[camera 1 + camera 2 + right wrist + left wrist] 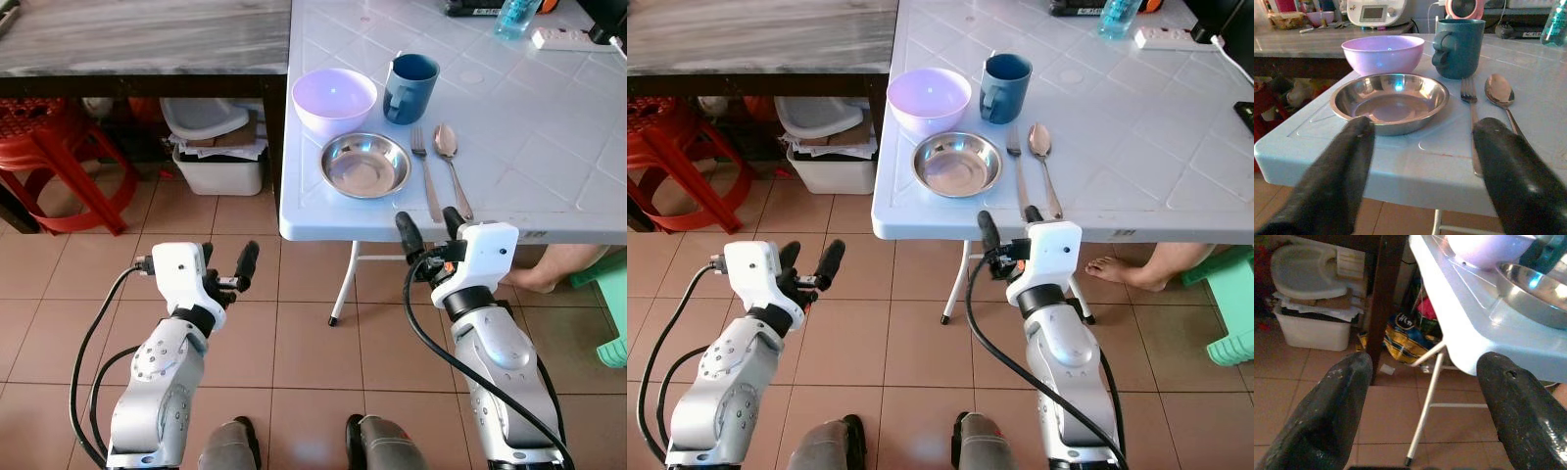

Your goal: Setting the table

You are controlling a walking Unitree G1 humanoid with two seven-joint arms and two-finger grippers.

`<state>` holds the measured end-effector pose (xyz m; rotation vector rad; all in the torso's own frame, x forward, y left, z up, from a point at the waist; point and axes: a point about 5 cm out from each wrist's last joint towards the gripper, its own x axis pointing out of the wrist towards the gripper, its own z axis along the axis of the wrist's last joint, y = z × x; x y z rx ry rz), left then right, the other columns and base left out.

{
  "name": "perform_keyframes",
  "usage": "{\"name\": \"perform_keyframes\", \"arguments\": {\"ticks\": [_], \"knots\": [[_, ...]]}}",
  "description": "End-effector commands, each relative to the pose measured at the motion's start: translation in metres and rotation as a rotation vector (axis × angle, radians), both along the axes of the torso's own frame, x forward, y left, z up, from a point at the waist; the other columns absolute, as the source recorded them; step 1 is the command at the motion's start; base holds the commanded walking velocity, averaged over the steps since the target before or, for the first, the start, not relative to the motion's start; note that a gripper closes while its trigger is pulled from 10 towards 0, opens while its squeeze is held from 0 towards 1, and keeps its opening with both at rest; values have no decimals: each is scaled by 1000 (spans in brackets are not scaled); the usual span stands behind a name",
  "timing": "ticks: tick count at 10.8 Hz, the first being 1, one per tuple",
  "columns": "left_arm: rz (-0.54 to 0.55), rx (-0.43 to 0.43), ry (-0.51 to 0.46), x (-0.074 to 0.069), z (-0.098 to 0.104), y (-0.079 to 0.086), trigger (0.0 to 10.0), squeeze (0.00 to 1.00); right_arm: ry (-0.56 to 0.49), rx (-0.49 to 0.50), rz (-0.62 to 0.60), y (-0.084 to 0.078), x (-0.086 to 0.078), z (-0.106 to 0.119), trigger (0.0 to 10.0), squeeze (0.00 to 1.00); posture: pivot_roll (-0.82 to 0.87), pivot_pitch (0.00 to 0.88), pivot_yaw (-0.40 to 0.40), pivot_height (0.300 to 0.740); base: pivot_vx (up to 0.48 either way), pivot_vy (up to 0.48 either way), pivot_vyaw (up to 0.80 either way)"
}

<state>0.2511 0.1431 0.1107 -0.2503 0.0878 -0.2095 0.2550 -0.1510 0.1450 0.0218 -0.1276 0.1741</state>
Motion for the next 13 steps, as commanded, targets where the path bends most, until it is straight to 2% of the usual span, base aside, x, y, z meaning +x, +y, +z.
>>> {"name": "perform_keyframes", "arguments": {"ticks": [1,5,6,7,8,10,13], "knots": [[-11,-10,-9,-4,2,0,10000,0,-29,-4,1,1,-3,7,10000,1000,-79,180,8,740,300,0,0],[0,-8,-15,-3,3,1,10000,0,-51,-33,-36,-2,-2,9,10000,988,-79,181,5,740,298,0,0],[3,-7,-20,-2,4,1,10000,0,-55,-42,-43,-3,-2,10,10000,424,-79,180,6,740,304,0,0],[2,-13,-24,-2,5,0,10000,0,-56,-46,-46,-3,-1,10,10000,0,-78,180,6,740,307,0,0],[-4,-16,-28,-2,6,-1,10000,0,-46,-45,-56,-3,-1,8,10000,0,-79,179,6,740,326,0,0],[-4,-15,-27,-2,6,-1,10000,0,-43,-47,-60,-3,0,8,10000,0,-78,178,7,740,276,0,-800],[13,-2,-34,-2,7,1,10000,0,-60,-61,-60,-2,0,9,10000,0,-75,179,5,740,0,0,0]]}}
